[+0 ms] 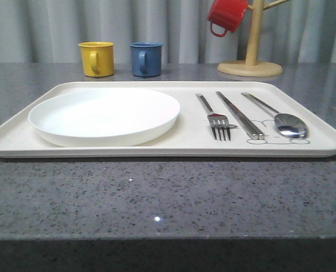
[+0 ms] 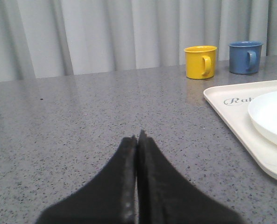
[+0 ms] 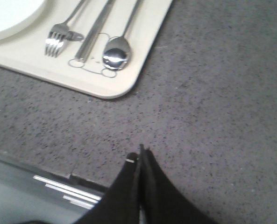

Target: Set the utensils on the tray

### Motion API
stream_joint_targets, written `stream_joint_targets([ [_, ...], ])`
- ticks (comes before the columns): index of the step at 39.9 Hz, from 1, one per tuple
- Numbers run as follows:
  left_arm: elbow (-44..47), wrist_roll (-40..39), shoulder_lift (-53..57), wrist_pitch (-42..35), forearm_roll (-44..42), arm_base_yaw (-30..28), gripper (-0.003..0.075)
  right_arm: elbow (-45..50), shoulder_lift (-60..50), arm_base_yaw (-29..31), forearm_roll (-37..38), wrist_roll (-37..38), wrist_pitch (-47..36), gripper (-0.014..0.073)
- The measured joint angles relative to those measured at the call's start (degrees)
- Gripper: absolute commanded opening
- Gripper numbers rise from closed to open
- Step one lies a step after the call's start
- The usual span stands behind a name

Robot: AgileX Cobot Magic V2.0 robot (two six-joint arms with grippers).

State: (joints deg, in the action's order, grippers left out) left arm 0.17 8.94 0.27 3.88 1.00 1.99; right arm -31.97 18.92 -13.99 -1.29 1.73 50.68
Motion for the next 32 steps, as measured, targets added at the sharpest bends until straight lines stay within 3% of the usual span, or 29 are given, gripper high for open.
stream_joint_targets([
  [6,0.0,0.0,0.0,-0.2,0.0,0.0,-0.0018,18.2,-12.1,8.8,0.1,0.0,-23.4,-0.0069],
  [11,0.0,0.0,0.0,-0.2,0.0,0.0,-0.0018,31.0,-17.9,9.1,0.2,0.0,-41.7,-0.0069],
  [13,0.0,0.0,0.0,-0.2,0.0,0.0,-0.0018,33.2,-19.1,9.1,0.2,0.0,-45.5,-0.0069],
  [32,0.0,0.0,0.0,-0.4,0.0,0.0,-0.0018,33.5,-19.5,11.1,0.3,0.0,-48.8,-0.0069],
])
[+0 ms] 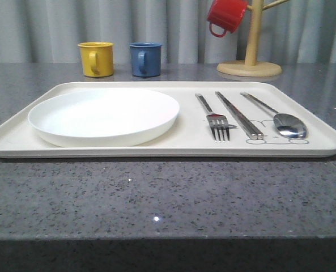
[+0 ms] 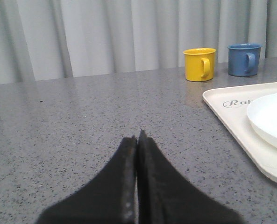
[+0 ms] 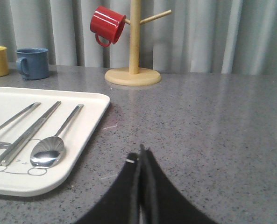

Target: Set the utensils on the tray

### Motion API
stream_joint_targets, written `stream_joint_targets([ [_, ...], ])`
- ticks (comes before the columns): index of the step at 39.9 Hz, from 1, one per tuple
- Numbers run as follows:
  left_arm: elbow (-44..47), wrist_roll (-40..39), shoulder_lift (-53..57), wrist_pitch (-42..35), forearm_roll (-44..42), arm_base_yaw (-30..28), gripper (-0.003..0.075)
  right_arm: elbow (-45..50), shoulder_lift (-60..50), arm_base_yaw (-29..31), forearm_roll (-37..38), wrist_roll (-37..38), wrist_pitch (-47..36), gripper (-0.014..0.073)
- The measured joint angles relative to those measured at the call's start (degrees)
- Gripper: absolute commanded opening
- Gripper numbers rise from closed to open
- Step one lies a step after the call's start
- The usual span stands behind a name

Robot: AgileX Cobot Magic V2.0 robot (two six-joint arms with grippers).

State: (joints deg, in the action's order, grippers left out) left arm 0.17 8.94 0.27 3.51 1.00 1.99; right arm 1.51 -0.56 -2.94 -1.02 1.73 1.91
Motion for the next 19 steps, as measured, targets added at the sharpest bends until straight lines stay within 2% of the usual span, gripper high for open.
stream_joint_targets([
  [19,0.0,0.0,0.0,-0.1,0.0,0.0,-0.0018,0.0,0.0,2.6,0.1,0.0,0.0,-0.0069],
])
